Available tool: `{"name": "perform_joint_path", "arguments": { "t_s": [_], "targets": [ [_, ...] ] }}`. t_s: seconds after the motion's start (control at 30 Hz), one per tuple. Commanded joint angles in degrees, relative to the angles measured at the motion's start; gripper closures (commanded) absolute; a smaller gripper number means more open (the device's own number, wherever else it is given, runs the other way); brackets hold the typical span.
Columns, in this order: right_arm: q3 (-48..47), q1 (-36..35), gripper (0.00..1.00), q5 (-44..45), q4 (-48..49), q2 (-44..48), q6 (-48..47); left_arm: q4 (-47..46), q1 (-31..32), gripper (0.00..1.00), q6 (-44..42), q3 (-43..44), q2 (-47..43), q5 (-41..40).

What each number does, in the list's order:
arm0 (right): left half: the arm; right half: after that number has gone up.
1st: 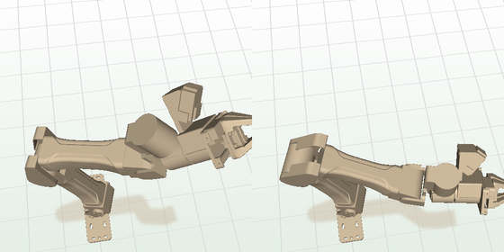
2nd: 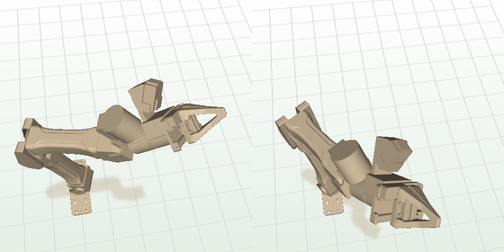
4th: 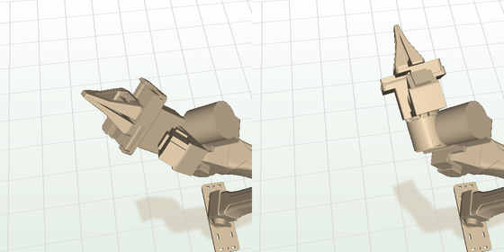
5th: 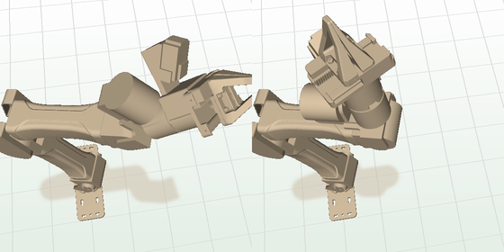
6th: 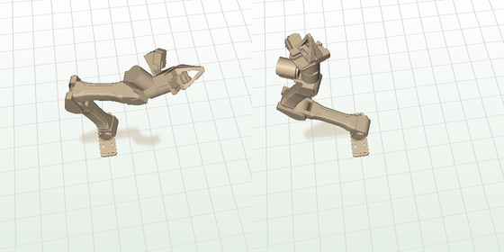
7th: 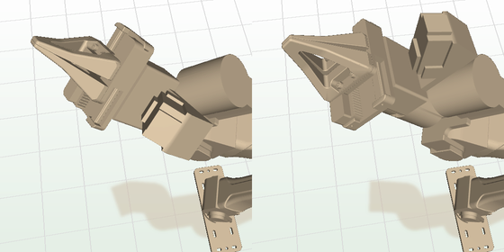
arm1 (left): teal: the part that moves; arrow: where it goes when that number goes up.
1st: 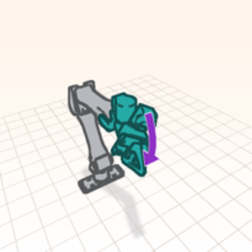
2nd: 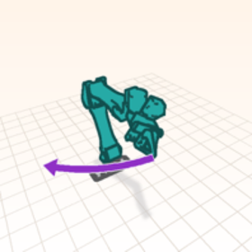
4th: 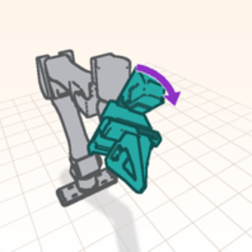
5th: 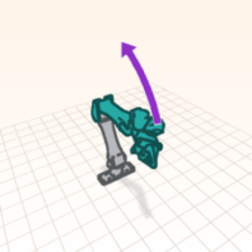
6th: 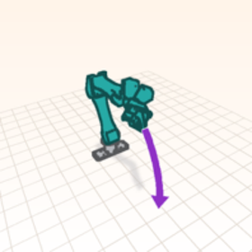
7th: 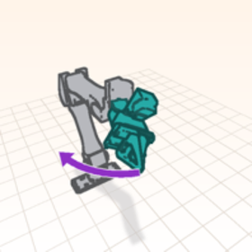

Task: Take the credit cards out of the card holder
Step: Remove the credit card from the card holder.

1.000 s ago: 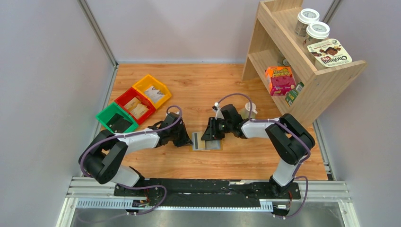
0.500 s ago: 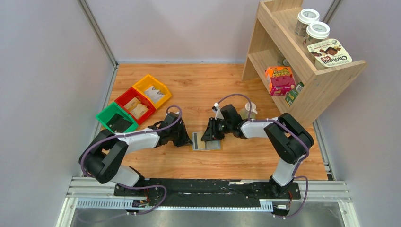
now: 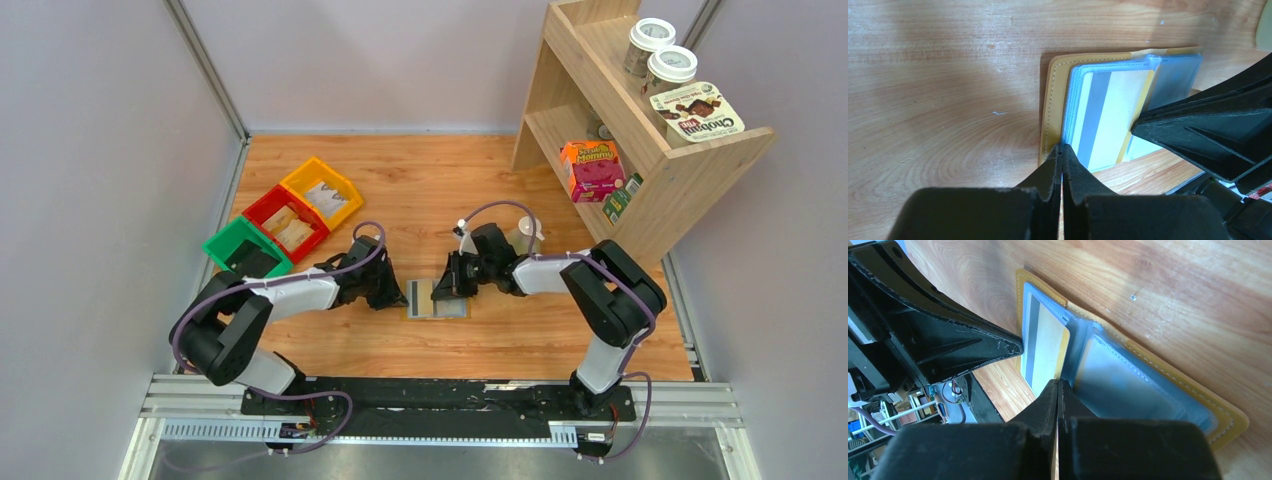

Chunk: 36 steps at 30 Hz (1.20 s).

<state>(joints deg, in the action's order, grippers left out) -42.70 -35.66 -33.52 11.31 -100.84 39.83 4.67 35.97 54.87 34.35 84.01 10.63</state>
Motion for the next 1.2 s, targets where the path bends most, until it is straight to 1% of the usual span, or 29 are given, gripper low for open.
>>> {"name": "perform_joint_path", "arguments": {
  "t_s": [0.0,0.13,0.33,0.47,0.57,0.67,0.83,0.97,1.17],
  "targets": [
    [0.86,1.03,1.00,-1.11,0.82,3.45,-0.72,4.56,0.16,1.00,-1.43,0.54,1.69,-2.37],
    [1.04,1.47,1.00,-0.50,-1.11,5.21,-1.60,4.74,0.16,1.00,-1.43,0.63,1.77,-2.28],
    [-0.89,1.47,1.00,2.31,-7.25,6.35,-3.44,5.00,0.16,1.00,-1.78,0.90,1.34,-2.20],
    [-0.90,1.47,1.00,1.88,-6.66,5.48,-3.19,4.21,0.25,1.00,-2.31,0.98,-1.47,-2.37],
    [-0.55,1.47,0.98,0.21,-4.37,4.86,-1.87,3.25,0.25,0.94,-2.66,1.77,-4.46,-1.85],
    [-0.89,1.38,0.91,-0.41,-3.49,4.68,-1.51,3.16,0.25,0.85,-3.10,3.44,-7.27,-1.14],
    [-1.51,1.38,0.83,-0.50,-3.49,5.65,-1.69,3.51,0.25,0.77,-3.54,5.99,-9.13,-0.53],
    [-1.95,1.21,0.76,-0.93,-3.31,5.56,-1.60,3.95,0.25,0.77,-3.98,7.05,-6.50,-0.09],
    [-3.09,0.77,0.70,-1.29,-3.31,4.60,-1.60,3.51,0.25,0.89,-4.25,6.52,-1.75,0.18]
  ]
}}
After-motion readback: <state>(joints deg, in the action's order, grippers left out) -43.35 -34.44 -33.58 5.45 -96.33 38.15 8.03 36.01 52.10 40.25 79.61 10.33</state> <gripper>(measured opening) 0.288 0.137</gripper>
